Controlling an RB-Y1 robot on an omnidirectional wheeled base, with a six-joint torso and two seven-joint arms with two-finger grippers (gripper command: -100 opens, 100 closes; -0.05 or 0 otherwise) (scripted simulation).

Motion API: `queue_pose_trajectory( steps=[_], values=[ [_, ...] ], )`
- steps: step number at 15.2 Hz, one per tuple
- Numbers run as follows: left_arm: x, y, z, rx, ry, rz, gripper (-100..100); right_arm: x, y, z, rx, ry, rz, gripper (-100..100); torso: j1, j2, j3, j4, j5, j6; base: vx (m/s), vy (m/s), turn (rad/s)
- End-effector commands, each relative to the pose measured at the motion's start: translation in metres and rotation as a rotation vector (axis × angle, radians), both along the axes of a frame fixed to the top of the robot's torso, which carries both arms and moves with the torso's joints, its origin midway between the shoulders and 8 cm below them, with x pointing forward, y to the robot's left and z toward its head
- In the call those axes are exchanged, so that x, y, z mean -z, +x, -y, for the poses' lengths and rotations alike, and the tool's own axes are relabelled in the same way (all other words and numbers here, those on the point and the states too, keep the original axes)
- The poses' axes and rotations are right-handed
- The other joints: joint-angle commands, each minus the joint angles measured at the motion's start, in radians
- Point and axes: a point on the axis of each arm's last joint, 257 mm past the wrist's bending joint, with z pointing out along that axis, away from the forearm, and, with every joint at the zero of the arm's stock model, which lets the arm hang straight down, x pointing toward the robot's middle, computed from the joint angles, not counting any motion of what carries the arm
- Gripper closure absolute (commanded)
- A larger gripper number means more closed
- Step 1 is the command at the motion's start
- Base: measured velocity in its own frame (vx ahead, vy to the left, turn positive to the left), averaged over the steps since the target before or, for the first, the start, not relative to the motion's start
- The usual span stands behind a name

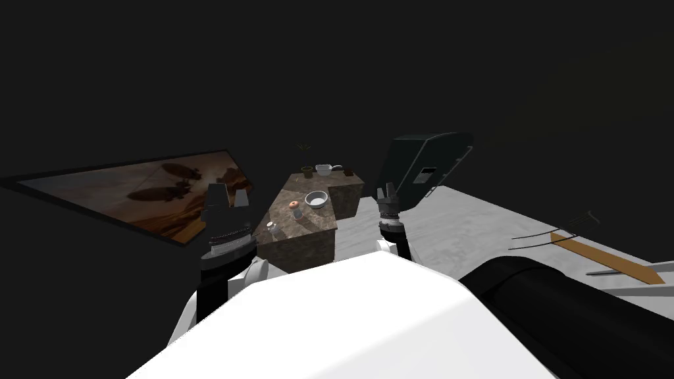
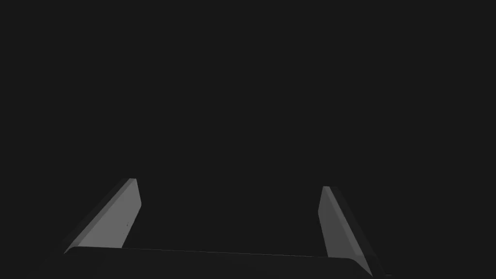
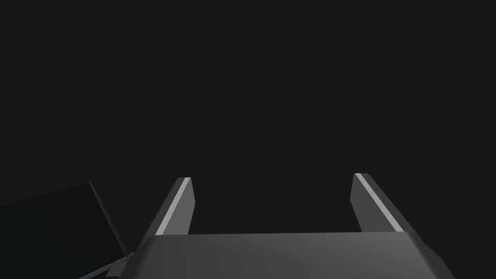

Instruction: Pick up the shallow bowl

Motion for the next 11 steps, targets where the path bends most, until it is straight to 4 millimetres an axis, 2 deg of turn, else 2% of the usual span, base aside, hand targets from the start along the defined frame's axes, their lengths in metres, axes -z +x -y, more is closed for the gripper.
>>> queue_pose_trajectory(
  steps=[1,3,7,8,11],
  values=[
    [0.004,0.006,0.004,0.02,0.026,-0.021,-100,0.0,0.0,0.0,0.0,0.0,0.0,0,0.0,0.0,0.0,0.0,0.0,0.0,-0.002,-0.01,-0.021],
    [0.008,0.013,0.007,0.034,0.041,-0.04,-100,0.0,0.0,0.0,0.0,0.0,0.0,0,-0.001,0.0,0.0,0.0,0.0,0.0,-0.008,-0.029,-0.036],
    [0.027,0.041,0.012,0.071,0.072,-0.126,-100,0.0,0.0,0.0,0.0,0.0,0.0,0,-0.003,0.001,0.001,0.0,-0.001,0.0,-0.018,-0.05,-0.036],
    [0.027,0.041,0.012,0.071,0.072,-0.126,-100,0.0,0.0,0.0,0.0,0.0,0.0,0,-0.004,0.001,0.0,0.0,-0.001,0.0,-0.015,-0.047,-0.034],
    [0.043,0.065,0.012,0.09,0.081,-0.193,-100,0.0,0.0,0.0,0.0,0.0,0.0,0,-0.003,0.001,0.001,0.0,-0.001,0.0,-0.017,-0.046,-0.044]
  ],
)
